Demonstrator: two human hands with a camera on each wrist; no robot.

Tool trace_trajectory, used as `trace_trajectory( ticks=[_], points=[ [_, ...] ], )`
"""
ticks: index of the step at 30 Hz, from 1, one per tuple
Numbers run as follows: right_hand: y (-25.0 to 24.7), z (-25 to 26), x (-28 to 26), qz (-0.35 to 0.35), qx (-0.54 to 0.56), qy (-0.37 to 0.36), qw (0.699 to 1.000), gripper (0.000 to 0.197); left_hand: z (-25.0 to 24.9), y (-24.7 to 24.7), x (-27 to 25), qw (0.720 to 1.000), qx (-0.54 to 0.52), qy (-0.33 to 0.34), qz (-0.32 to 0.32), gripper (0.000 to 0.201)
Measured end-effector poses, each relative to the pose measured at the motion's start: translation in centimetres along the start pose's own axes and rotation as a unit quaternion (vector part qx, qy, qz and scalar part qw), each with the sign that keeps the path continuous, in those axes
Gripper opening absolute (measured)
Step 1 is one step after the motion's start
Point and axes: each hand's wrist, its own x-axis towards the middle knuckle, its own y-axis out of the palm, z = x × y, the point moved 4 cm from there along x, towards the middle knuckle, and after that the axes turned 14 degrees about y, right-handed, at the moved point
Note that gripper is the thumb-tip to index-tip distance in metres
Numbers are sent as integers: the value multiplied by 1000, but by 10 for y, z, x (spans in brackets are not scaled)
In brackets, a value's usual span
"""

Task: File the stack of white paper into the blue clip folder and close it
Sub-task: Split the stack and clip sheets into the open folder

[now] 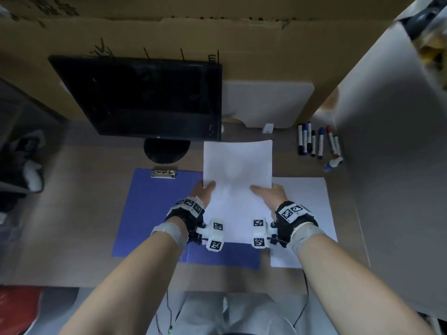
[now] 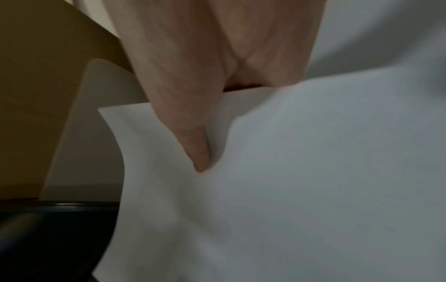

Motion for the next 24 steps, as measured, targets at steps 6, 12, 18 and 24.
trace_trajectory(
  ticks=[6, 12, 18, 24],
  points=[
    [10, -61, 30, 64, -85, 131, 986, 111, 64, 33, -11, 995, 27, -92, 9, 55],
    [12, -89, 49, -18, -126, 140, 982, 85, 97, 47, -17, 994, 37, -98, 22, 28],
    [21, -85, 53, -74, -161, 150, 973, 65, 115, 2, -12, 978, 131, -159, -20, 10],
    [37, -84, 46, -112, -147, 167, 968, 59, 129, -9, 4, 966, 181, -168, 73, 31]
  ],
)
